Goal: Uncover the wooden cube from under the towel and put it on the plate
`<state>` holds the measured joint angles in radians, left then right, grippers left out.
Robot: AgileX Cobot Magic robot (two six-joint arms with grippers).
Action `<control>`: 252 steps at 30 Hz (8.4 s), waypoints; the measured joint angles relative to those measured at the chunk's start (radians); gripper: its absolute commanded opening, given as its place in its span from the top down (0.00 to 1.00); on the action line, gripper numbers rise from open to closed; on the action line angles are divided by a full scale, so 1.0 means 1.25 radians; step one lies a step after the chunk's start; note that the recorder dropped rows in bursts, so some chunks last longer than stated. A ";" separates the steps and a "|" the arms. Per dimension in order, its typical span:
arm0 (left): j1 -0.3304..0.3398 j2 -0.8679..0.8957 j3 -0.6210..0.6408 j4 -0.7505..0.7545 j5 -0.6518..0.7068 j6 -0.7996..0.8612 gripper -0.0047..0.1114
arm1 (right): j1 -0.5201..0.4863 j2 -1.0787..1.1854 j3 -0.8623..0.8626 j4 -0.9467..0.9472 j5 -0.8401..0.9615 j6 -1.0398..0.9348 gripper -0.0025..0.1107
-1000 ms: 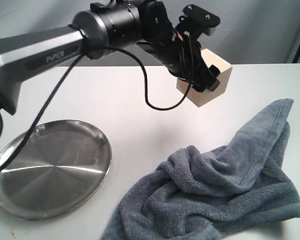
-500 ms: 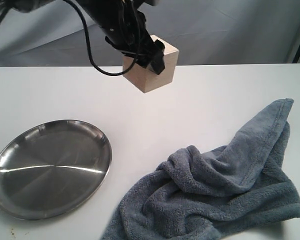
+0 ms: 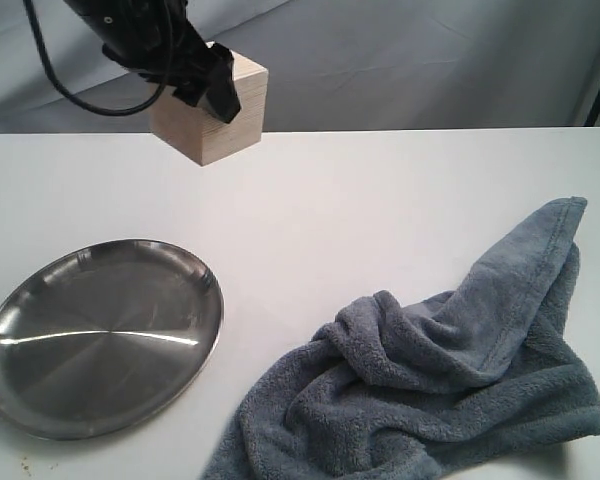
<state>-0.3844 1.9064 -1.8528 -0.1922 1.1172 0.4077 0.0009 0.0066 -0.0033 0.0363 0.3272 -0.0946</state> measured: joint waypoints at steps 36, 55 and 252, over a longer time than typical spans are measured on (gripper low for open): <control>0.243 -0.519 0.791 -0.055 -0.331 -0.157 0.96 | 0.000 0.000 0.000 0.000 0.000 0.000 0.98; 0.212 -0.507 0.953 -0.062 -0.592 -0.091 0.96 | 0.000 0.000 0.000 0.000 0.000 0.000 0.98; 0.284 -1.500 1.396 -0.498 -0.833 0.268 0.96 | 0.000 0.000 0.000 0.000 0.000 0.000 0.98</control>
<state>-0.0290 0.0311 -0.1082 -0.8153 0.0764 0.7431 0.0009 0.0066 -0.0033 0.0363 0.3272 -0.0946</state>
